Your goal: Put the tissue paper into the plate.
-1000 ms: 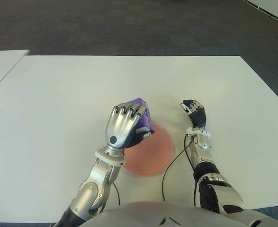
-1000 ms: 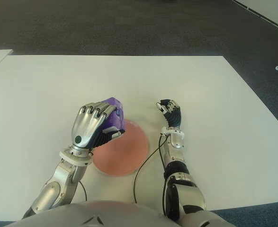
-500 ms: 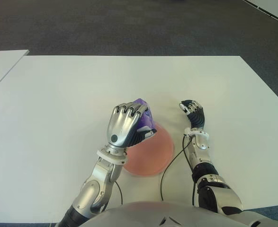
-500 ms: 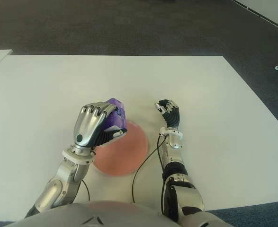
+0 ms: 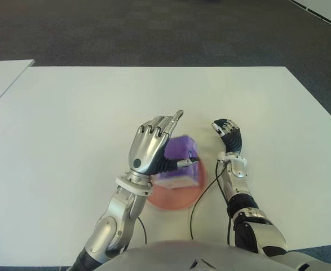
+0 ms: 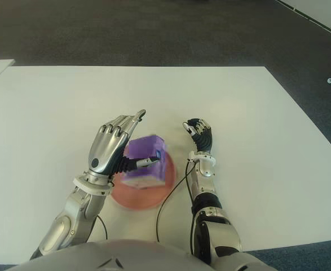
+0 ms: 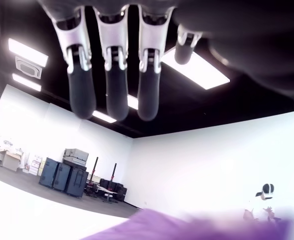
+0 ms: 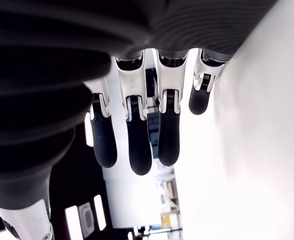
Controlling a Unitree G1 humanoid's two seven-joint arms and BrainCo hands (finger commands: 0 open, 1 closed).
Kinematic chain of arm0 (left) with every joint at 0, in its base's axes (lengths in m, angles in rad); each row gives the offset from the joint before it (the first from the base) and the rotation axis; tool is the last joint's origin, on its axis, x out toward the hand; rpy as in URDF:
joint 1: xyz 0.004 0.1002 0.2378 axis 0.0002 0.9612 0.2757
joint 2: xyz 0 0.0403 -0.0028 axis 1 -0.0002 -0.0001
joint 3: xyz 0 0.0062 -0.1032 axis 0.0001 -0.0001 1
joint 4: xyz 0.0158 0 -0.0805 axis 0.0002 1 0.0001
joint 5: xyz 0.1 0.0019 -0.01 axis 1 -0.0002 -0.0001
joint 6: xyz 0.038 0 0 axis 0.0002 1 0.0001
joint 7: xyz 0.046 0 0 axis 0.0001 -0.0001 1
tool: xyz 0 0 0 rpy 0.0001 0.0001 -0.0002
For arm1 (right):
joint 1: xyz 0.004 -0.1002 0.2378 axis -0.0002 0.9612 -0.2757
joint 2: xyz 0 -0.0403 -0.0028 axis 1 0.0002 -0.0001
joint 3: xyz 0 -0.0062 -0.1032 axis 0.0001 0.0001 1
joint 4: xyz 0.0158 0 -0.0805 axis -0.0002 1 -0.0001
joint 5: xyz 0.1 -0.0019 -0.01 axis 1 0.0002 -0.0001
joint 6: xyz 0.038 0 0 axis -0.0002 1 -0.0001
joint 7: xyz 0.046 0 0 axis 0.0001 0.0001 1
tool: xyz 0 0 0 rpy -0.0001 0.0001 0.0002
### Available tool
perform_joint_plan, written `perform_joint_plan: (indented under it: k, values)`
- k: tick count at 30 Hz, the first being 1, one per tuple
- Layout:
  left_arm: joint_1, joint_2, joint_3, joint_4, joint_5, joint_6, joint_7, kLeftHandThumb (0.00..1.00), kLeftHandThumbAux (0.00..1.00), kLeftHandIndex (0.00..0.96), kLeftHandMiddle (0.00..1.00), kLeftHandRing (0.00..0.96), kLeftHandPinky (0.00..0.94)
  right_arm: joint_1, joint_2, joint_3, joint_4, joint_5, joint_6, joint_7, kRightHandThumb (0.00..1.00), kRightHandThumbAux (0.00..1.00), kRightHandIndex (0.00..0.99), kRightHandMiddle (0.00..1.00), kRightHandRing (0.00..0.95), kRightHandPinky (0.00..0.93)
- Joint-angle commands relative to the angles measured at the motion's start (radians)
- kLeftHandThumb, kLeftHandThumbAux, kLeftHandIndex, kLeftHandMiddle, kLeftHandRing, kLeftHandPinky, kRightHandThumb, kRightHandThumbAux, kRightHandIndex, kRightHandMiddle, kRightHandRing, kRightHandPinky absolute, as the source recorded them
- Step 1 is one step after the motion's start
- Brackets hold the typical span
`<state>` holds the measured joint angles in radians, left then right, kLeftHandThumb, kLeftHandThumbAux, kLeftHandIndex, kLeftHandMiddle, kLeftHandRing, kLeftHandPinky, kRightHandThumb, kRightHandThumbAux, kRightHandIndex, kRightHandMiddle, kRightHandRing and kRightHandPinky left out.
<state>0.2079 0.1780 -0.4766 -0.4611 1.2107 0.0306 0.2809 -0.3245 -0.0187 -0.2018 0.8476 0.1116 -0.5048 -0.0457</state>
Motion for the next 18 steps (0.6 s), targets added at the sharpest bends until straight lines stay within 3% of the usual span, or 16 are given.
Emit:
perform_joint_plan:
  k: [1, 18]
  values:
    - [-0.007, 0.015, 0.012, -0.001, 0.007, -0.002, -0.031, 0.211, 0.146, 0.000, 0.000, 0.000, 0.000, 0.068, 0.034, -0.004, 0.092, 0.018, 0.104, 0.010, 0.698, 0.722, 0.413, 0.447, 0.361, 0.142]
    - [-0.029, 0.006, 0.034, 0.002, -0.012, 0.007, -0.086, 0.243, 0.149, 0.000, 0.000, 0.000, 0.000, 0.009, 0.029, -0.022, 0.203, 0.018, 0.068, 0.018, 0.700, 0.722, 0.414, 0.453, 0.394, 0.213]
